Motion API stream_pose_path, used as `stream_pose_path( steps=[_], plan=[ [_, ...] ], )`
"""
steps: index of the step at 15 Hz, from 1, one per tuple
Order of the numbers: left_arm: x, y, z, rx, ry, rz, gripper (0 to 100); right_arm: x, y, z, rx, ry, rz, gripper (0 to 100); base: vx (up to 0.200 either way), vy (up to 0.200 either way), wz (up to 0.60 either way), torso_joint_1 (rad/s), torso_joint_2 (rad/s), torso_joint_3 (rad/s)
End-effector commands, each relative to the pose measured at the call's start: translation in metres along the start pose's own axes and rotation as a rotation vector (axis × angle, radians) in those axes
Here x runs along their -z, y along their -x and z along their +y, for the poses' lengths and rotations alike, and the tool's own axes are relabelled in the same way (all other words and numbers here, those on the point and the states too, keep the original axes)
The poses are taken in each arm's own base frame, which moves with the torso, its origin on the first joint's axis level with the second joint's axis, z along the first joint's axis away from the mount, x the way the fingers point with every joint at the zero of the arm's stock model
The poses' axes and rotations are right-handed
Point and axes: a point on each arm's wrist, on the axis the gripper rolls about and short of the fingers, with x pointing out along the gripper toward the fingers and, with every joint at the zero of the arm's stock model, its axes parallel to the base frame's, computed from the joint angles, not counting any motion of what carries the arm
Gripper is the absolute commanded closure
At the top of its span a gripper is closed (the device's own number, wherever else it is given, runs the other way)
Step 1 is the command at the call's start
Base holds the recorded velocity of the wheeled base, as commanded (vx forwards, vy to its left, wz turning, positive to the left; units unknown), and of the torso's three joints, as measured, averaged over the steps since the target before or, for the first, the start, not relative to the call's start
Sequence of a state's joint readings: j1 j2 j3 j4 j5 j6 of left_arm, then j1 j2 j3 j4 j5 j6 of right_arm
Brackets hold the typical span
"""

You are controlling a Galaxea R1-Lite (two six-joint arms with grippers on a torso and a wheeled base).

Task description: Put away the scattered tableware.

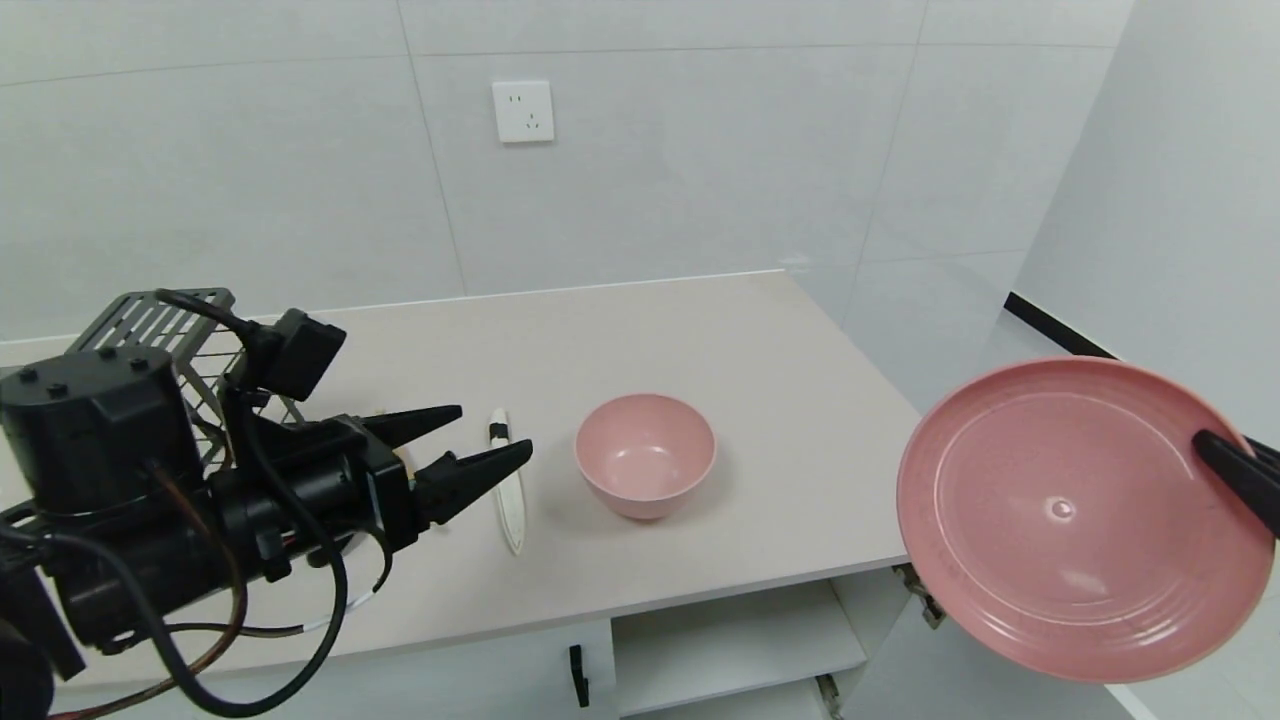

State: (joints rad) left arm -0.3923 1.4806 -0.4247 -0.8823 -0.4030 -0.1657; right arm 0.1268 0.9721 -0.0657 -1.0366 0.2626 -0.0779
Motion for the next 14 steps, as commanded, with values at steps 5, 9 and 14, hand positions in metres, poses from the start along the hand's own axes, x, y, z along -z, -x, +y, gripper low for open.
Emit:
stream_pose_path(
  steps=[5,9,14],
  plan=[
    [0.012,-0.051,0.014,-0.028,0.039,0.082,0,0.002,-0.002,0.0,0.002,-0.004,0.016,100,0.0,0.0,0.0,0.0,0.0,0.0],
    [0.015,-0.072,0.023,-0.039,0.045,0.096,0,0.006,-0.005,-0.001,0.0,-0.008,0.039,100,0.0,0.0,0.0,0.0,0.0,0.0],
    [0.02,-0.101,0.039,-0.115,0.047,0.091,0,0.012,-0.005,-0.001,-0.004,-0.011,0.066,100,0.0,0.0,0.0,0.0,0.0,0.0]
  ],
)
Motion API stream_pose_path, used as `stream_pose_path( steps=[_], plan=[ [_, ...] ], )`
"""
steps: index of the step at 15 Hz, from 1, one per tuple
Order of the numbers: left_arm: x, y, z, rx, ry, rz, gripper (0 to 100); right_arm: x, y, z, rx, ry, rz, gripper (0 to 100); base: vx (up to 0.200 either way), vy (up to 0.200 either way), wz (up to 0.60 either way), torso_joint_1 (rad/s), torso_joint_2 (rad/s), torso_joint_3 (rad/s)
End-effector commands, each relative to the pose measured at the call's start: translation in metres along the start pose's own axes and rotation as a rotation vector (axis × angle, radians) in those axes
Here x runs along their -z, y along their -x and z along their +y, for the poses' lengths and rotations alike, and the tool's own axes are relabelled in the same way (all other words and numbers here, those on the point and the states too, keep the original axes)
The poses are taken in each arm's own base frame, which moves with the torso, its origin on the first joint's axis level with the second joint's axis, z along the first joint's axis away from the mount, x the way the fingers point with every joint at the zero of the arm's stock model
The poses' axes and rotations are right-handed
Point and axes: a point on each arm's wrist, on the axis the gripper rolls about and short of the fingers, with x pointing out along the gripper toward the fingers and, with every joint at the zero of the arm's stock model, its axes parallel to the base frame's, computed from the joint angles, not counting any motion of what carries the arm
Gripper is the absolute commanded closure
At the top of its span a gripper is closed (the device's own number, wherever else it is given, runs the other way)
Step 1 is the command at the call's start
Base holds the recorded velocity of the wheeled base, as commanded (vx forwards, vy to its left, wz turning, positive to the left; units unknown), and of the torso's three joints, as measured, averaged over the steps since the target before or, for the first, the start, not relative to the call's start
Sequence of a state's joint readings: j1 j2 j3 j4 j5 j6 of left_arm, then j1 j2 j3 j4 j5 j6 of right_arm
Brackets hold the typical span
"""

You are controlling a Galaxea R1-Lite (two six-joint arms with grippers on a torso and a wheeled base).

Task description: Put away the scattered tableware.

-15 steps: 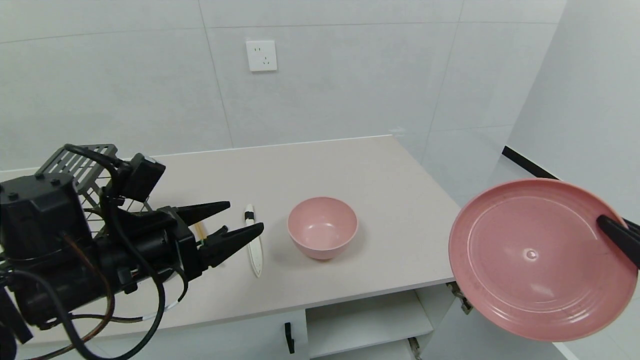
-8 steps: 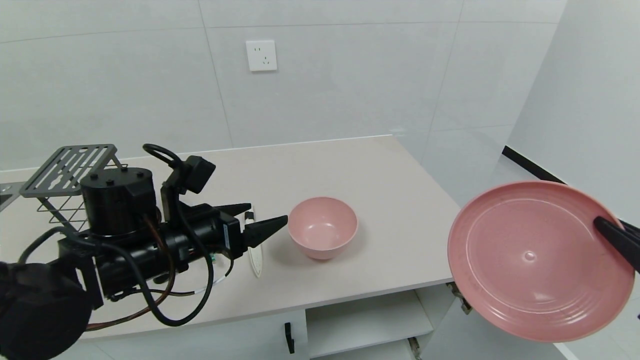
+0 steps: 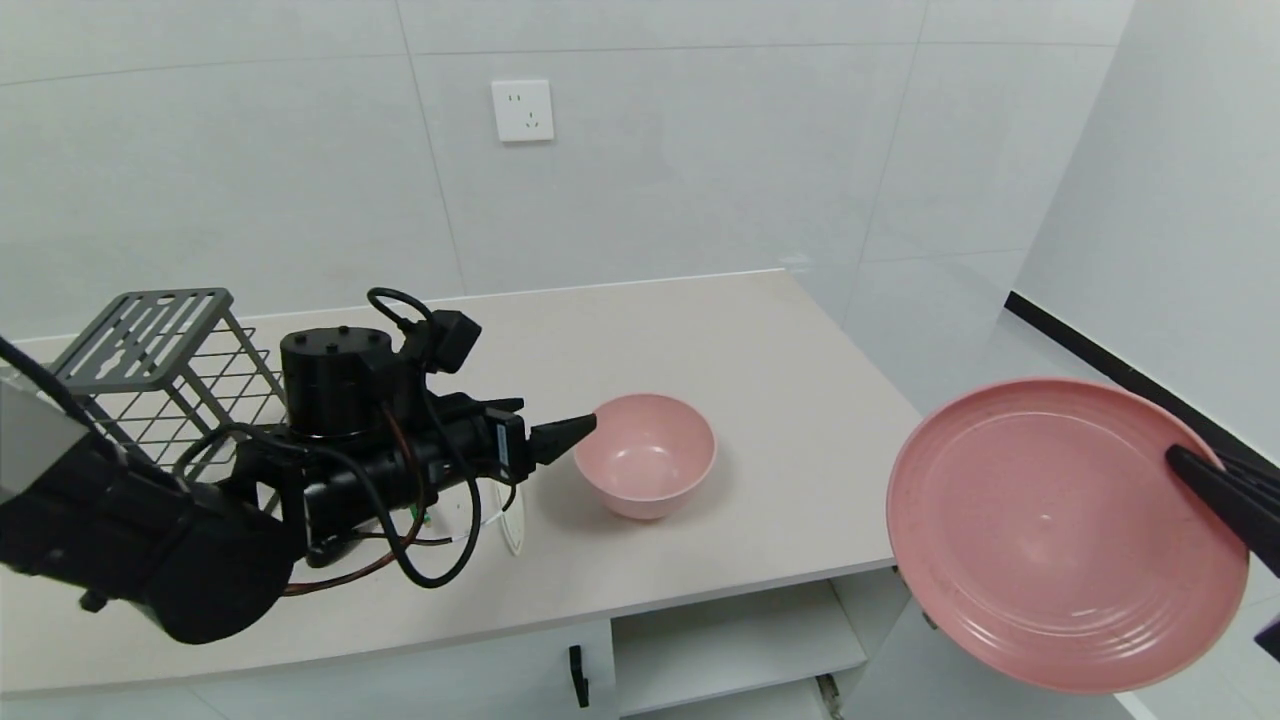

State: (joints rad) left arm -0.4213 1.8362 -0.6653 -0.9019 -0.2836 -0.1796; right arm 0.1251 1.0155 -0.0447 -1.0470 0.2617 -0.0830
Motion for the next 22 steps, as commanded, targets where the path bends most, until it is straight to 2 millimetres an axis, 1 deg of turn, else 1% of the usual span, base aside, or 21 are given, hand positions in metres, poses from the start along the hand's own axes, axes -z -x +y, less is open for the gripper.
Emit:
stream_pose_path(
  steps=[1,3,8,13,19,22],
  plan=[
    [0.006,-0.02,0.009,-0.075,0.005,0.003,0,0.002,-0.002,-0.001,0.001,-0.003,0.01,100,0.0,0.0,0.0,0.0,0.0,0.0],
    [0.011,-0.026,0.012,-0.106,0.008,0.004,0,0.002,-0.002,-0.001,0.004,-0.002,0.007,100,0.0,0.0,0.0,0.0,0.0,0.0],
    [0.026,-0.038,0.013,-0.097,0.007,0.025,0,0.002,-0.002,-0.001,0.004,-0.003,0.013,100,0.0,0.0,0.0,0.0,0.0,0.0],
    [0.028,-0.039,0.013,-0.097,0.01,0.033,0,0.008,-0.001,0.0,-0.002,-0.003,0.041,100,0.0,0.0,0.0,0.0,0.0,0.0],
    [0.031,-0.043,0.014,-0.094,0.012,0.044,0,0.008,-0.002,0.0,-0.002,-0.003,0.04,100,0.0,0.0,0.0,0.0,0.0,0.0],
    [0.038,-0.055,0.01,-0.075,0.008,0.063,0,0.008,-0.001,0.0,-0.003,-0.003,0.041,100,0.0,0.0,0.0,0.0,0.0,0.0]
  ],
)
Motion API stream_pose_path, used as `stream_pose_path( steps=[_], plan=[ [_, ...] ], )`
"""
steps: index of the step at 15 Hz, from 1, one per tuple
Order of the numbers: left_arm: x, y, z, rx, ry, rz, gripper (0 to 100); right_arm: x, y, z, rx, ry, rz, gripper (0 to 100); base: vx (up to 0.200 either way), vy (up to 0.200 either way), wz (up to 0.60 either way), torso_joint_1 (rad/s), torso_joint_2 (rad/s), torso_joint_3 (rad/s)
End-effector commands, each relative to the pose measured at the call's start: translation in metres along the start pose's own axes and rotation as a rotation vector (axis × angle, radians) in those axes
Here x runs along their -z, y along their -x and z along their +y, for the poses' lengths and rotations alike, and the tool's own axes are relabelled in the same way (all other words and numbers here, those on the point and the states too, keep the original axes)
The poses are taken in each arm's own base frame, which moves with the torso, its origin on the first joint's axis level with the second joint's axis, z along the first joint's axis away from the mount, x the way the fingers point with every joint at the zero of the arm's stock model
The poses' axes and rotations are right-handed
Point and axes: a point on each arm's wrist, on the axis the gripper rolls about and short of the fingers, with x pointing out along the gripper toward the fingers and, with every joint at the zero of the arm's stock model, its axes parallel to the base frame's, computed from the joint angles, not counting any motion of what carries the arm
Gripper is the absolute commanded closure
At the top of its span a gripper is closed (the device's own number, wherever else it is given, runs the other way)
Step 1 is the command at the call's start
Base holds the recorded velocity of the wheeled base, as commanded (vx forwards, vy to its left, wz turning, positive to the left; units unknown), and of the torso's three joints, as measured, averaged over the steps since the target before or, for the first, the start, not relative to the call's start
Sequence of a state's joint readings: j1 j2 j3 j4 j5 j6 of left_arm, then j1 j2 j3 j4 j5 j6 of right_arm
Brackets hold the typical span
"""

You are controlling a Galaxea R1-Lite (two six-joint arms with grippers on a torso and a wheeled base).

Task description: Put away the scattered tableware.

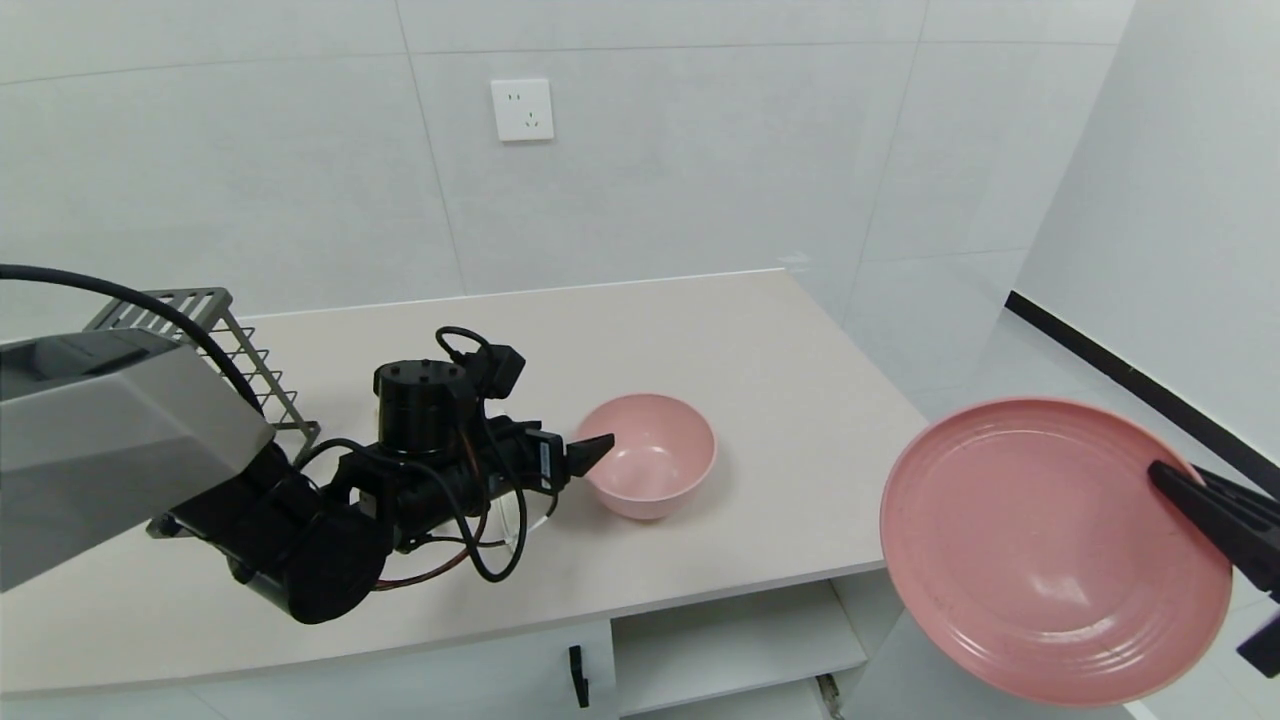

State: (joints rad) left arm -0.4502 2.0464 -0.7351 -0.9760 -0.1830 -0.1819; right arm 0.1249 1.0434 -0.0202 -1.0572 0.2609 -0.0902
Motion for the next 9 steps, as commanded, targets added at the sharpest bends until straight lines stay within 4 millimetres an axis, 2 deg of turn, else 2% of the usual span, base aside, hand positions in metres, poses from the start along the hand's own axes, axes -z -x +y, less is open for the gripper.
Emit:
stream_pose_path(
  steps=[1,4,8,9],
  plan=[
    [0.005,-0.011,-0.004,0.014,-0.003,0.013,0,0.001,0.0,0.0,-0.003,-0.001,0.003,100,0.0,0.0,0.0,0.0,0.0,0.0],
    [0.01,-0.022,-0.002,0.015,-0.001,0.025,0,0.001,0.0,0.0,-0.003,-0.001,0.003,100,0.0,0.0,0.0,0.0,0.0,0.0],
    [0.016,-0.022,-0.002,0.016,0.024,0.042,0,0.001,0.0,0.0,-0.003,0.003,0.006,100,0.0,0.0,0.0,0.0,0.0,0.0],
    [0.018,-0.021,-0.002,0.014,0.028,0.051,100,0.001,0.0,0.0,-0.003,0.004,0.004,100,0.0,0.0,0.0,0.0,0.0,0.0]
  ],
)
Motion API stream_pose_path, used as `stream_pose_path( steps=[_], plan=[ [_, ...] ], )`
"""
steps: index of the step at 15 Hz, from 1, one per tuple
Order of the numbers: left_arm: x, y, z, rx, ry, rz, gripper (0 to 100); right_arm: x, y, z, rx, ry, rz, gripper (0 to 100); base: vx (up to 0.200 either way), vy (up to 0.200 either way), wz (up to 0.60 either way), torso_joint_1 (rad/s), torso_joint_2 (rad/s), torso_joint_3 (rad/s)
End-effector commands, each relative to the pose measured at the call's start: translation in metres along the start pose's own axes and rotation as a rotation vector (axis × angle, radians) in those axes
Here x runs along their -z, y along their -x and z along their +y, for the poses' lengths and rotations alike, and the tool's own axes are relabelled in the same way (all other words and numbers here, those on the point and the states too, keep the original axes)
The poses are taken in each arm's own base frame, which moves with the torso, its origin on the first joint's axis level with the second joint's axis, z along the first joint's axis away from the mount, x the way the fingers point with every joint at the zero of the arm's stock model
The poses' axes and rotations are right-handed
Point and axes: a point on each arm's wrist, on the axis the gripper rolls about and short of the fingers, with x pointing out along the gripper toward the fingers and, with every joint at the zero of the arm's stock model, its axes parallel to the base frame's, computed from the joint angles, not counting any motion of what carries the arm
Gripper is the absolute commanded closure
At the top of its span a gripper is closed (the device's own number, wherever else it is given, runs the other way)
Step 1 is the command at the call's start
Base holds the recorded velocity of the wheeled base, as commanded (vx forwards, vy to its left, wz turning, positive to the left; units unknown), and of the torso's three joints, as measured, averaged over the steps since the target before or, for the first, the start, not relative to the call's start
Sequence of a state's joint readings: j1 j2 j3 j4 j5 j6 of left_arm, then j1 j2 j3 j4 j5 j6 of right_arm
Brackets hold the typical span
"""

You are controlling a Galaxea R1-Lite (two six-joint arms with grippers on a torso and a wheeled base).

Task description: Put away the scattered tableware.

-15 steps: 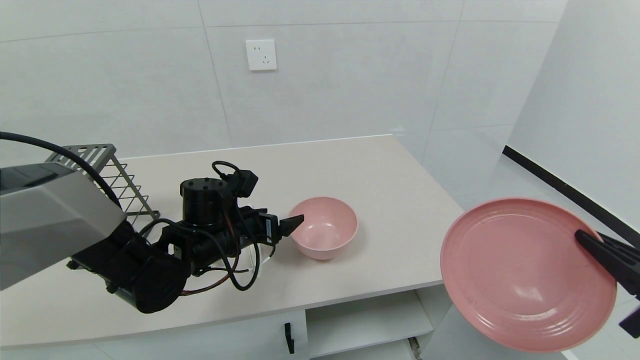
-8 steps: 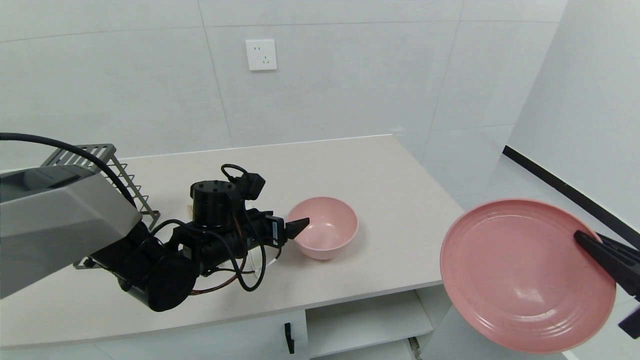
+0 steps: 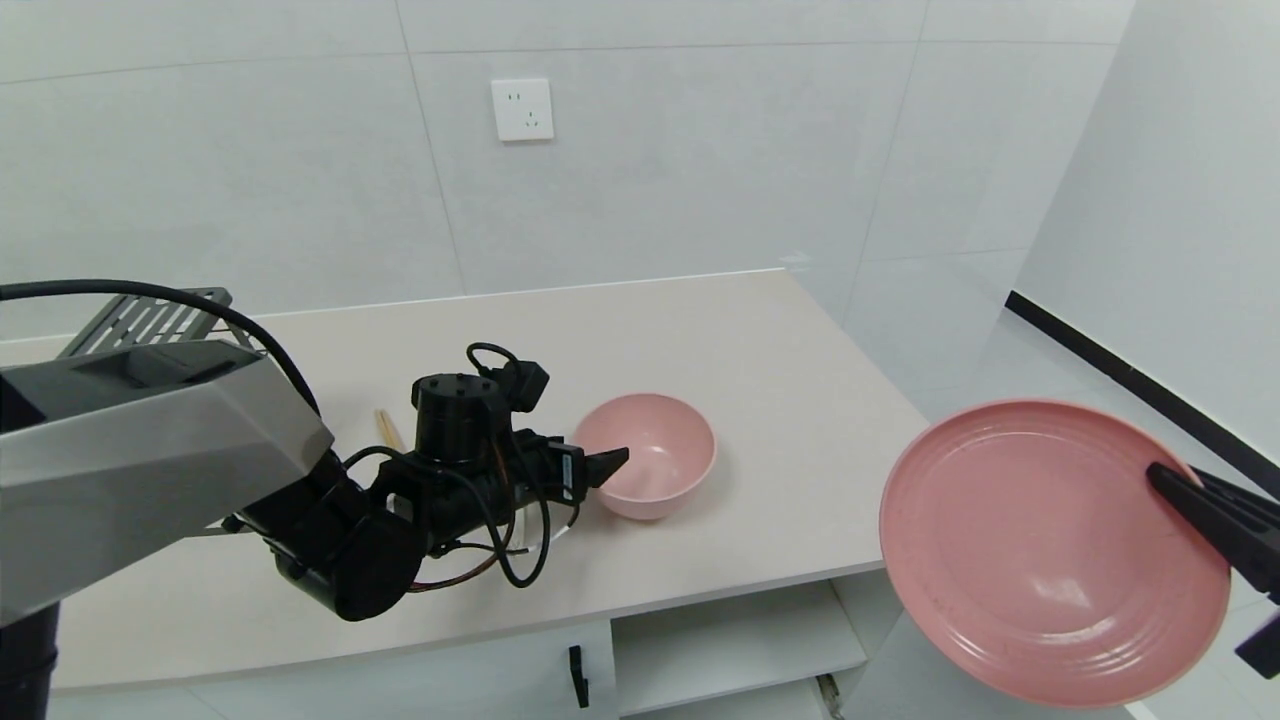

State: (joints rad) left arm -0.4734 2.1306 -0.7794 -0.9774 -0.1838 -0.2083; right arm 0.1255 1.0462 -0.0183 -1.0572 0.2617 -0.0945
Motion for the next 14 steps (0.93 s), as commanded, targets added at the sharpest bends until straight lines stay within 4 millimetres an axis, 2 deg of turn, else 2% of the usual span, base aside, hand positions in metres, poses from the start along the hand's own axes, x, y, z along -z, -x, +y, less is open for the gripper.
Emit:
stream_pose_path(
  steps=[1,4,6,7,8,10,11,14],
  plan=[
    [0.003,0.001,0.0,0.0,0.003,0.011,100,0.0,0.0,0.0,-0.001,0.001,0.0,100,0.0,0.0,0.0,0.0,0.0,0.0],
    [0.003,0.006,-0.002,0.0,0.002,0.009,100,0.0,0.0,0.0,-0.001,0.001,0.0,100,0.0,0.0,0.0,0.0,0.0,0.0],
    [-0.015,0.017,-0.007,0.013,-0.012,-0.067,100,0.0,0.0,0.0,-0.001,0.002,0.0,100,0.0,0.0,0.0,0.0,0.0,0.0],
    [-0.018,0.019,-0.008,0.014,-0.013,-0.078,100,0.0,0.0,0.0,-0.001,0.002,0.0,100,0.0,0.0,0.0,0.0,0.0,0.0],
    [-0.036,0.034,-0.014,0.023,-0.027,-0.141,100,-0.001,0.0,0.0,-0.001,0.003,-0.003,100,0.0,0.0,0.0,0.0,0.0,0.0],
    [-0.05,0.053,-0.018,0.028,-0.038,-0.196,100,-0.001,0.0,0.0,0.0,0.005,-0.004,100,0.0,0.0,0.0,0.0,0.0,0.0],
    [-0.057,0.071,-0.021,0.03,-0.043,-0.225,100,-0.001,0.0,0.0,0.0,0.011,-0.006,100,0.0,0.0,0.0,0.0,0.0,0.0],
    [-0.054,0.101,-0.021,0.004,-0.072,-0.24,100,-0.001,0.0,0.0,0.0,0.015,-0.009,100,0.0,0.0,0.0,0.0,0.0,0.0]
  ],
)
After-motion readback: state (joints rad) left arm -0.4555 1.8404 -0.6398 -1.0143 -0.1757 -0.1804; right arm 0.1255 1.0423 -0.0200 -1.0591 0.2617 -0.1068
